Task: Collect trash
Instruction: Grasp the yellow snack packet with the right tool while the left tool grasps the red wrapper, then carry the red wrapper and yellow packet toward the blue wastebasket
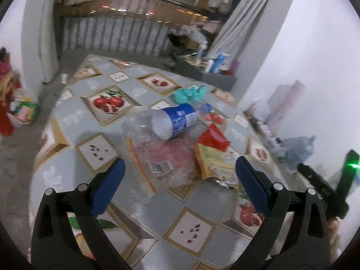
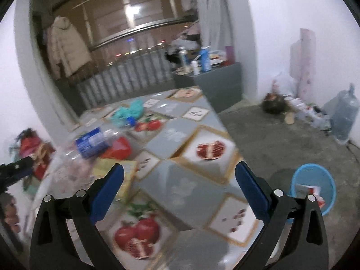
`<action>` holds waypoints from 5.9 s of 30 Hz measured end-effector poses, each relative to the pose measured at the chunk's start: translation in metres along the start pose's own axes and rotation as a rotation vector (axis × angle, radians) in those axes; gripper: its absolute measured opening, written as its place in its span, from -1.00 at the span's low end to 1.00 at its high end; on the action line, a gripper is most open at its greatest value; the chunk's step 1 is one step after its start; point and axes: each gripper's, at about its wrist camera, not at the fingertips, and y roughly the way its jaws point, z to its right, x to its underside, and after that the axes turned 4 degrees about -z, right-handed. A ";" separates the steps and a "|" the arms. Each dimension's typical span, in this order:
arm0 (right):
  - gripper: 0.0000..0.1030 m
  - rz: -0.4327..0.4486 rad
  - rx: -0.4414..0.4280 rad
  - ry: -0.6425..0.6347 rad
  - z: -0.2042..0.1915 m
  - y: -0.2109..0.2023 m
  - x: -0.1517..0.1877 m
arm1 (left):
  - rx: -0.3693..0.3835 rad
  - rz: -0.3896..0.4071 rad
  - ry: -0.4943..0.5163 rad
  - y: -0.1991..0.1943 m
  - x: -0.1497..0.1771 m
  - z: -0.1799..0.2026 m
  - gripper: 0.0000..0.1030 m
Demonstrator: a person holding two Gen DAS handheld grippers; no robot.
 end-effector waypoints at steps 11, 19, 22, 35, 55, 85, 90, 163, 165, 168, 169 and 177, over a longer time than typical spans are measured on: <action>0.76 -0.092 -0.091 -0.288 -0.076 0.027 0.032 | -0.030 0.044 0.008 0.008 0.009 -0.033 0.83; 0.60 -0.130 -0.095 -0.382 -0.105 0.051 0.039 | -0.037 0.037 0.034 0.016 0.009 -0.045 0.83; 0.54 -0.139 -0.092 -0.409 -0.111 0.058 0.040 | -0.034 0.034 0.042 0.019 0.008 -0.046 0.83; 0.28 -0.161 -0.037 -0.563 -0.136 0.090 0.047 | -0.107 0.015 0.124 0.031 0.000 -0.034 0.82; -0.72 -0.207 -0.072 -0.492 -0.123 0.102 0.042 | -0.213 -0.036 0.247 0.048 -0.013 -0.001 0.45; -0.91 -0.240 -0.005 -0.252 -0.015 0.067 0.052 | -0.052 -0.316 0.355 0.188 -0.022 0.094 -0.14; -0.91 -0.238 0.021 -0.198 0.006 0.060 0.051 | -0.117 -0.323 0.410 0.200 -0.018 0.101 -0.14; -0.91 -0.151 0.136 -0.037 0.068 0.028 0.056 | 0.120 -0.353 0.705 0.165 0.071 0.193 -0.94; -0.91 -0.138 0.142 -0.051 0.065 0.024 0.054 | 0.118 -0.339 0.695 0.161 0.067 0.191 -0.96; -0.92 -0.116 0.146 -0.063 0.062 0.017 0.051 | 0.116 -0.304 0.683 0.152 0.061 0.190 -0.97; -0.92 -0.108 0.147 -0.063 0.062 0.015 0.050 | 0.118 -0.295 0.678 0.150 0.058 0.189 -0.97; -0.94 -0.029 0.153 -0.006 0.080 -0.013 0.040 | 0.161 -0.200 0.647 0.119 0.031 0.200 -0.98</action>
